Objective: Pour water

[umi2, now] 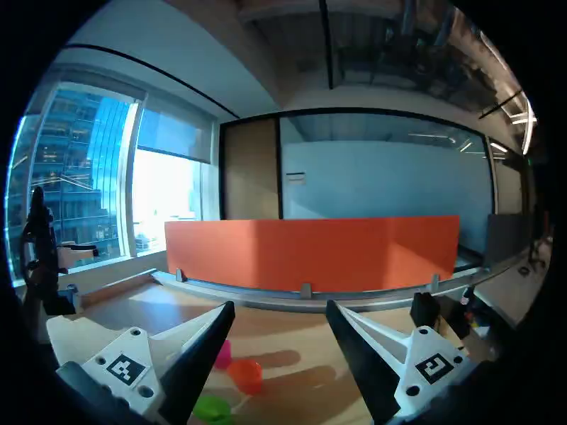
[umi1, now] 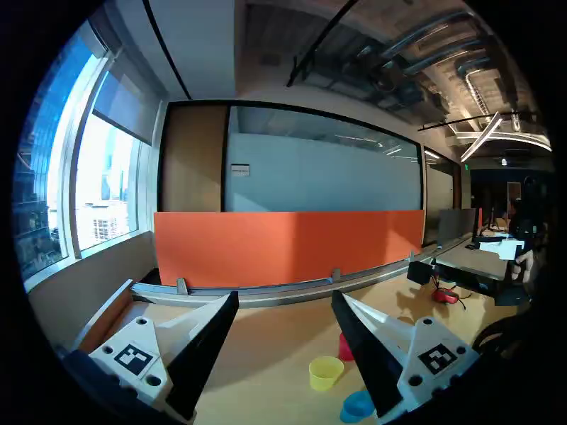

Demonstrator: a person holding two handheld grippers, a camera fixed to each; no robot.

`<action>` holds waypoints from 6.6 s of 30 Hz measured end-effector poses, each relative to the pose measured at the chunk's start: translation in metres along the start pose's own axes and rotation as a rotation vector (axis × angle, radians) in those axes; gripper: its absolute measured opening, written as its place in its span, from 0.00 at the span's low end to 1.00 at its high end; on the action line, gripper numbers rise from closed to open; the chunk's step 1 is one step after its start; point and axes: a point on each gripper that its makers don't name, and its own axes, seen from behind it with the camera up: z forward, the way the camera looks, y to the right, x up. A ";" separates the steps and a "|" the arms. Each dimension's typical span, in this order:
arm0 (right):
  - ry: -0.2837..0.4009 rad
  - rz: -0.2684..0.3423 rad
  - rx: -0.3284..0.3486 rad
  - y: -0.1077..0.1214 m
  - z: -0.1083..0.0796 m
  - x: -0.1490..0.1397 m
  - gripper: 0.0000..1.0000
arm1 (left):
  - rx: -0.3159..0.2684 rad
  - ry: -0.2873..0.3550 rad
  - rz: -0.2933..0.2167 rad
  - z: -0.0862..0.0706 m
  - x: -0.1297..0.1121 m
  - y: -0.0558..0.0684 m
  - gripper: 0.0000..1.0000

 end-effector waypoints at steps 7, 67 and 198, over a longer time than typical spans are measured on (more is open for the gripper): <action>0.006 -0.031 0.152 -0.030 -0.003 0.005 1.00 | -0.111 0.006 0.035 0.000 0.002 0.028 0.97; -0.283 -0.212 0.557 -0.093 -0.009 -0.119 1.00 | -0.432 -0.269 0.140 -0.003 -0.140 0.086 0.97; -0.416 -0.258 0.577 -0.112 0.027 -0.227 0.91 | -0.525 -0.382 0.142 0.012 -0.233 0.129 0.85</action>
